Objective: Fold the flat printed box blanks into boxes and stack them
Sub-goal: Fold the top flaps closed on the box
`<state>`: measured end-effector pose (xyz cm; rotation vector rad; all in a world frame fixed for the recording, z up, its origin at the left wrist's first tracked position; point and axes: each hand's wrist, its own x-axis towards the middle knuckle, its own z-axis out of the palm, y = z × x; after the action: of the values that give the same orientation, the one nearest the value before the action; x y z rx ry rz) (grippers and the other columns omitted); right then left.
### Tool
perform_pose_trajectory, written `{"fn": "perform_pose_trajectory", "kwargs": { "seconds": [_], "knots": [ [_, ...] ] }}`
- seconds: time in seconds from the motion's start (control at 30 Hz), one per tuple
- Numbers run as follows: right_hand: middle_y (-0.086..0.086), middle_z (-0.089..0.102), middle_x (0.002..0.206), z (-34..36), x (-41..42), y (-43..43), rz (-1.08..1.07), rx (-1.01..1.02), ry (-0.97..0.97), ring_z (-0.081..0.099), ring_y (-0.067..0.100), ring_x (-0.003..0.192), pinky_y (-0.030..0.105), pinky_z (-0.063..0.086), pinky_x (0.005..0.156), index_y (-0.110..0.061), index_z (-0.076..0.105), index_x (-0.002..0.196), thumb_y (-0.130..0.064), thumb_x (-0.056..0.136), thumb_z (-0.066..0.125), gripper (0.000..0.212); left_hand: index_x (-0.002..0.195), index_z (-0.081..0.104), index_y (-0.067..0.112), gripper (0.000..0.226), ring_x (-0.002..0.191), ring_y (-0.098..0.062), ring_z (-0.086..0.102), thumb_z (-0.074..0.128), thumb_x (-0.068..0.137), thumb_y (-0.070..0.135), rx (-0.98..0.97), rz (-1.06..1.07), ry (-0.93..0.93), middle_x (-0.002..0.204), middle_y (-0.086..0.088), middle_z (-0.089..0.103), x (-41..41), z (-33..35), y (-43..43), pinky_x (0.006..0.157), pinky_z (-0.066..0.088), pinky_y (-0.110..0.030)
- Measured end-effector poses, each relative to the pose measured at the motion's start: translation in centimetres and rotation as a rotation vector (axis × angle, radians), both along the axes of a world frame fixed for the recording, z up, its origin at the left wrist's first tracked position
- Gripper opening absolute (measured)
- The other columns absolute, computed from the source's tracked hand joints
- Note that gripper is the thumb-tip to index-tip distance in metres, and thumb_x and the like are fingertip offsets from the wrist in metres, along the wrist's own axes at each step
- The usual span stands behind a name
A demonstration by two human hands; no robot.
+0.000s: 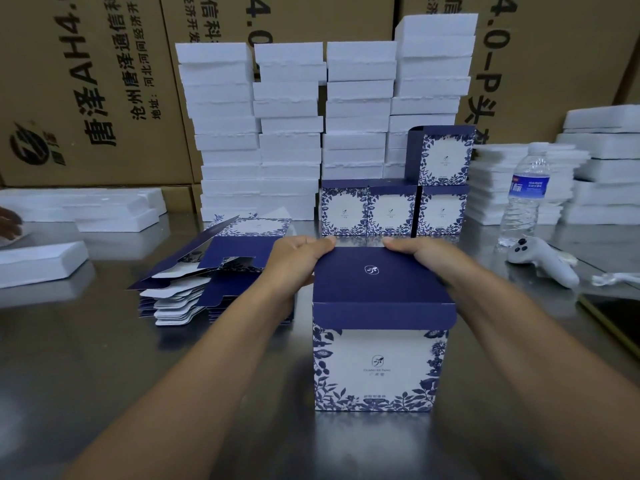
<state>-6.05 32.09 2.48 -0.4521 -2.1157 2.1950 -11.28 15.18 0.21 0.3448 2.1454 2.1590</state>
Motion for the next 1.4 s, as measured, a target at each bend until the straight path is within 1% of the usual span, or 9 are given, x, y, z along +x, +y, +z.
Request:
{"fn": "perform_pose_trajectory", "kwargs": {
  "seconds": [0.23, 0.43, 0.6, 0.8, 0.97, 1.1, 1.2, 1.3, 1.4],
  "knots": [
    [-0.007, 0.059, 0.042, -0.8, 1.0, 0.1, -0.093, 0.049, 0.075, 0.054, 0.005, 0.033, 0.010, 0.036, 0.031, -0.014, 0.063, 0.075, -0.030, 0.088, 0.063, 0.021, 0.055, 0.051, 0.014, 0.039, 0.038, -0.005, 0.053, 0.063, 0.091, 0.022, 0.003, 0.008, 0.009, 0.043, 0.007, 0.056, 0.6, 0.3, 0.0, 0.040, 0.040, -0.012],
    [-0.007, 0.057, 0.040, -0.9, 1.3, -0.1, -0.143, 0.058, 0.111, 0.052, 0.005, 0.032, 0.009, 0.033, 0.032, -0.012, 0.062, 0.075, -0.031, 0.088, 0.063, 0.023, 0.076, 0.059, 0.017, 0.020, 0.073, -0.017, 0.061, 0.058, 0.093, 0.026, 0.143, 0.038, -0.007, 0.044, 0.025, 0.056, 1.6, -0.4, 0.1, 0.064, 0.049, -0.023],
    [-0.006, 0.056, 0.038, -1.0, 1.9, -0.3, -0.189, -0.014, 0.161, 0.051, 0.005, 0.030, 0.009, 0.035, 0.031, -0.011, 0.060, 0.065, -0.025, 0.085, 0.068, 0.025, 0.093, 0.056, 0.009, 0.015, 0.078, -0.021, 0.051, 0.058, 0.094, 0.024, 0.154, 0.083, 0.028, 0.043, 0.024, 0.051, 1.6, -0.3, 0.3, 0.070, 0.040, -0.030],
    [-0.001, 0.057, 0.043, -0.6, 1.9, -0.5, -0.180, -0.003, 0.169, 0.050, 0.006, 0.029, 0.008, 0.033, 0.032, -0.007, 0.063, 0.081, -0.023, 0.087, 0.066, 0.018, 0.079, 0.055, 0.007, 0.023, 0.071, -0.022, 0.048, 0.060, 0.092, 0.024, 0.097, 0.097, 0.041, 0.053, 0.015, 0.055, 1.5, -0.3, 0.3, 0.062, 0.039, -0.028],
    [0.000, 0.062, 0.053, -0.9, 2.0, -0.4, -0.162, -0.052, 0.195, 0.055, 0.008, 0.038, 0.010, 0.041, 0.038, -0.009, 0.063, 0.083, -0.024, 0.085, 0.069, 0.016, 0.066, 0.047, 0.012, 0.032, 0.065, -0.021, 0.046, 0.061, 0.092, 0.026, 0.045, 0.104, 0.030, 0.074, -0.013, 0.050, 1.6, -0.1, 0.2, 0.056, 0.038, -0.026],
    [0.001, 0.069, 0.087, -1.4, 2.1, -0.1, -0.168, -0.044, 0.319, 0.062, 0.010, 0.071, 0.020, 0.051, 0.067, -0.015, 0.069, 0.087, -0.018, 0.082, 0.072, 0.006, 0.059, 0.044, 0.015, 0.038, 0.055, -0.018, 0.045, 0.062, 0.091, 0.026, 0.034, 0.112, 0.027, 0.066, -0.009, 0.050, 1.5, -0.1, 0.1, 0.051, 0.040, -0.022],
    [-0.009, 0.072, 0.095, -1.9, 3.4, 0.2, -0.120, 0.031, 0.498, 0.065, 0.005, 0.094, 0.020, 0.047, 0.085, -0.024, 0.074, 0.085, -0.018, 0.082, 0.069, 0.008, 0.055, 0.043, 0.016, 0.041, 0.054, -0.017, 0.043, 0.062, 0.091, 0.024, 0.020, 0.126, 0.034, 0.062, -0.006, 0.048, 1.3, -0.2, 0.1, 0.049, 0.039, -0.021],
    [-0.006, 0.075, 0.085, -2.3, 5.2, 0.0, 0.023, 0.166, 0.769, 0.067, 0.003, 0.086, 0.014, 0.047, 0.080, -0.022, 0.076, 0.078, -0.023, 0.080, 0.069, 0.007, 0.055, 0.042, 0.017, 0.042, 0.053, -0.017, 0.041, 0.062, 0.091, 0.024, 0.004, 0.133, 0.041, 0.061, -0.006, 0.046, 1.1, -0.1, 0.1, 0.049, 0.037, -0.021],
    [-0.010, 0.072, 0.078, -2.7, 5.5, -0.3, 0.145, 0.498, 0.888, 0.065, 0.003, 0.077, 0.011, 0.046, 0.074, -0.027, 0.074, 0.071, -0.039, 0.068, 0.073, 0.013, 0.057, 0.042, 0.015, 0.040, 0.060, -0.020, 0.041, 0.063, 0.090, 0.024, 0.012, 0.163, 0.054, 0.067, -0.011, 0.045, 1.1, -0.1, 0.6, 0.055, 0.037, -0.026]
  ]
}}
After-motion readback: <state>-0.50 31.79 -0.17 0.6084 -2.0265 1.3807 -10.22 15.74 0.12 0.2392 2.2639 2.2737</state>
